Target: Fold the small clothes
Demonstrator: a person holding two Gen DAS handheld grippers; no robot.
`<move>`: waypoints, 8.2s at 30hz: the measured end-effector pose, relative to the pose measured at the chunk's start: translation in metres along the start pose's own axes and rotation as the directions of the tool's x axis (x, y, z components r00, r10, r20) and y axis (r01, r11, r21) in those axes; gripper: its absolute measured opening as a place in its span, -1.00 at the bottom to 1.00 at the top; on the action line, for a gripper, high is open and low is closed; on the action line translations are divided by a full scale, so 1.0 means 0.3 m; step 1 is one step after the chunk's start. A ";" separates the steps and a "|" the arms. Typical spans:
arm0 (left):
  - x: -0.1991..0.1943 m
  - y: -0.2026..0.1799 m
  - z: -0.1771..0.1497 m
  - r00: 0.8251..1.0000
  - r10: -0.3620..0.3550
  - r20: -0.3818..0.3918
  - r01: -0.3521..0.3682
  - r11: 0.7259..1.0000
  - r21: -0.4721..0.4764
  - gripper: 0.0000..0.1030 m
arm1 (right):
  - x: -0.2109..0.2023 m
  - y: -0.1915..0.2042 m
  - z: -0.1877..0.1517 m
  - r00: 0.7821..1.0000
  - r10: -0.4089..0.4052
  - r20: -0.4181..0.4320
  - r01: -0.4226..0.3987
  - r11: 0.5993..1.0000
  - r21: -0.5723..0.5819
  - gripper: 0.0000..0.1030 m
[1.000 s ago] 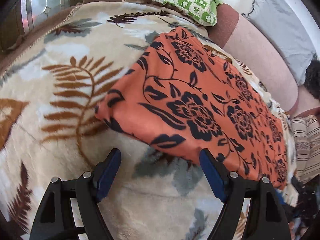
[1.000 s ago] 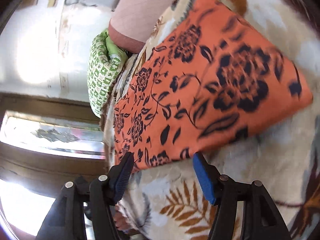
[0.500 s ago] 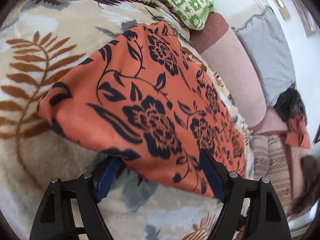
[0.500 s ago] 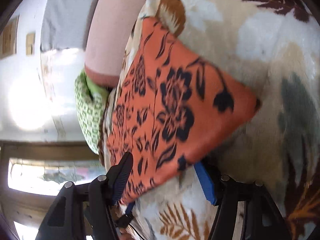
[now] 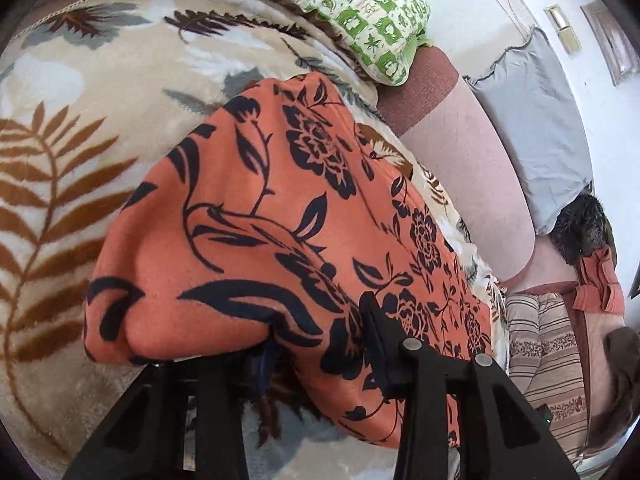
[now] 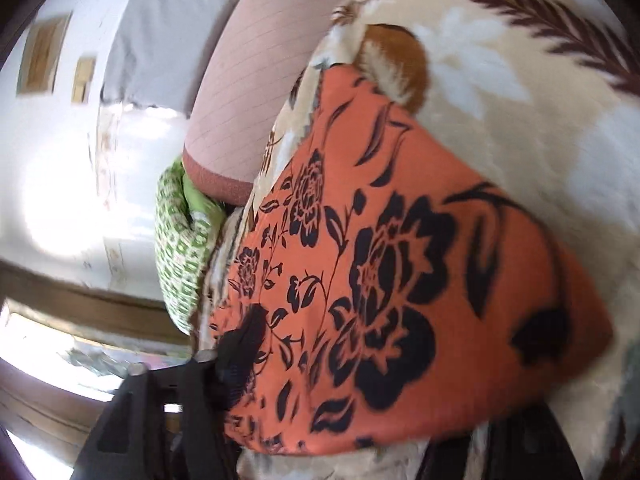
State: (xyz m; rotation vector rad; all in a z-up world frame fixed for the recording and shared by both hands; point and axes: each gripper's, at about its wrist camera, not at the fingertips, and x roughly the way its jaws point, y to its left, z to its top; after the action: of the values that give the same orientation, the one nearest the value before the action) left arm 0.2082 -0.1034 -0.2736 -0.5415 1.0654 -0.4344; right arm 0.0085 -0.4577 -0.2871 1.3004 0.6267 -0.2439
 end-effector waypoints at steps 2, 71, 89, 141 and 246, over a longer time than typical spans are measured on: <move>0.030 0.010 0.007 0.999 0.019 -0.039 -0.020 0.999 -0.028 0.04 | 0.042 0.002 0.006 0.998 -0.063 -0.026 0.062 0.998 -0.016 -0.54; -0.163 -0.135 -0.176 0.980 0.011 0.196 -0.073 0.947 0.314 -0.53 | 0.159 0.267 -0.326 0.967 -0.198 -0.159 0.099 0.870 -0.483 -0.56; -0.014 -0.619 -0.401 0.983 0.064 0.173 -0.164 0.737 0.656 -0.54 | -0.241 -0.043 0.130 0.976 0.188 -0.109 -0.174 0.977 0.123 -0.51; 0.029 -0.418 -0.440 0.994 0.105 -0.043 -0.055 0.776 0.628 0.63 | -0.243 0.078 -0.005 0.959 -0.243 0.145 0.278 0.907 -0.318 -0.55; 0.055 -0.485 -0.467 0.980 0.198 0.013 -0.149 0.692 0.706 0.90 | 0.437 0.343 0.192 0.854 -0.447 -0.266 0.293 0.836 -0.464 -0.49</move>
State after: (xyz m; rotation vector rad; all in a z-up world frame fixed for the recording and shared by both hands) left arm 0.0777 -0.2566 -0.2494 0.2692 0.9091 -0.6513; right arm 0.1838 -0.4616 -0.2685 0.8044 1.1952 -0.1783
